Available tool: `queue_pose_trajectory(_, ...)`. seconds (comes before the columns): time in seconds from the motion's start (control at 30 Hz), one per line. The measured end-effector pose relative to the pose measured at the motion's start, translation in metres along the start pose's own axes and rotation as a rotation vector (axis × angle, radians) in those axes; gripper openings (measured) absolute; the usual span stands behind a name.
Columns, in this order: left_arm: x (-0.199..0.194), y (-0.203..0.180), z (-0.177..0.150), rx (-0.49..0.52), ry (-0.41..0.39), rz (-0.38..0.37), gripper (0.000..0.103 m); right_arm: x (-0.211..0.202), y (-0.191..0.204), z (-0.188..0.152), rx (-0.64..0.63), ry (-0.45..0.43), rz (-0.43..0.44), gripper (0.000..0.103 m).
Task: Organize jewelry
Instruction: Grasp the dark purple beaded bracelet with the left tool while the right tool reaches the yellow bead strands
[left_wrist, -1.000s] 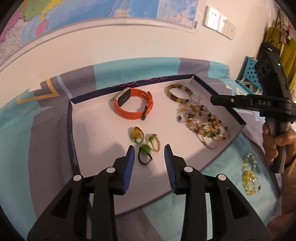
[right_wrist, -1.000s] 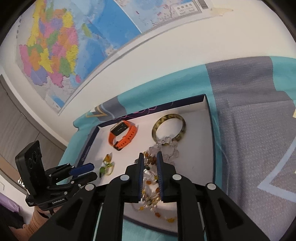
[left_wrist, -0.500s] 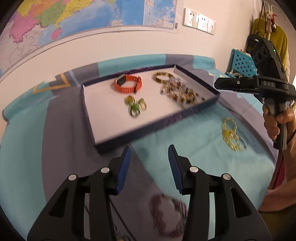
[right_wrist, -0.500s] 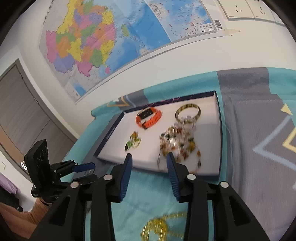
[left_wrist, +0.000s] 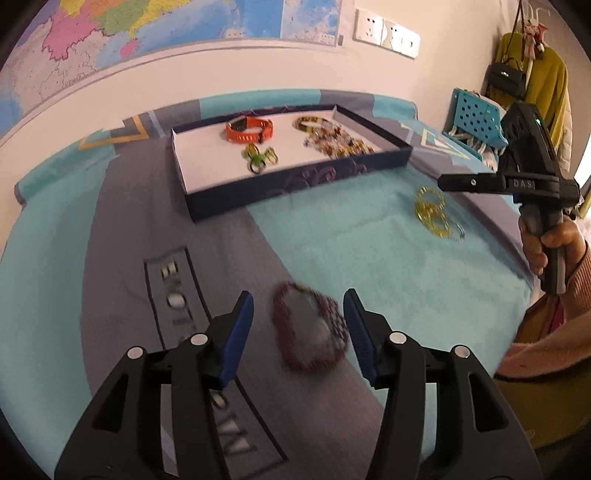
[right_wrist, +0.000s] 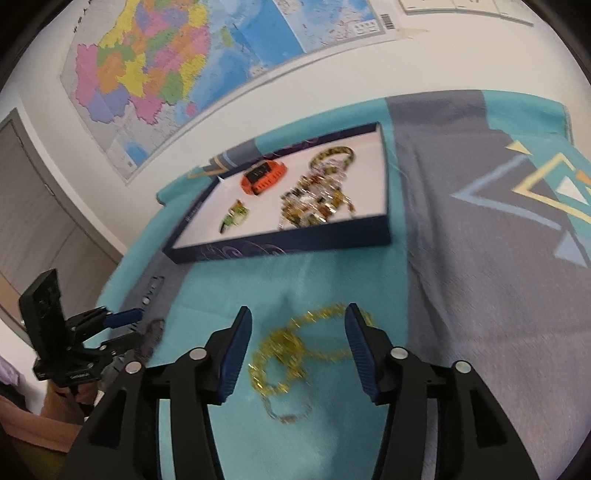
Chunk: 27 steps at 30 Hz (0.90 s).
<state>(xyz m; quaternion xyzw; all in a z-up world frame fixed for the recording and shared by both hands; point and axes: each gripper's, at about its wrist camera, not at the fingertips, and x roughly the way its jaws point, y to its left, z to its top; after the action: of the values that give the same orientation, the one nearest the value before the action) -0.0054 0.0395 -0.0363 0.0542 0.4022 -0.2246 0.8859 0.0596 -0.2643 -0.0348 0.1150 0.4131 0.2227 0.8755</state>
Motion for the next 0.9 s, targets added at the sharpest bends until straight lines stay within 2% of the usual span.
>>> queue_pose_trajectory(0.23,0.006,-0.005,-0.007,-0.01,0.025,0.008,0.052,-0.003,0.001,-0.007,0.009,-0.009,-0.002,0.057)
queue_pose_trajectory(0.37,0.01,-0.008,-0.005,-0.008,0.033,0.047,0.05,-0.001,0.004,-0.009,-0.008,-0.005,-0.018,0.06)
queue_pose_trajectory(0.57,0.013,-0.011,-0.003,0.002,0.033,0.099,0.036,-0.001,0.002,-0.011,-0.026,-0.003,-0.065,0.065)
queue_pose_trajectory(0.73,0.012,-0.009,-0.003,-0.014,0.03,0.087,0.009,0.003,0.005,-0.012,-0.054,0.008,-0.1,0.069)
queue_pose_trajectory(0.9,0.013,-0.009,-0.001,-0.027,0.028,0.084,0.006,0.013,0.021,-0.013,-0.12,0.028,-0.129,0.075)
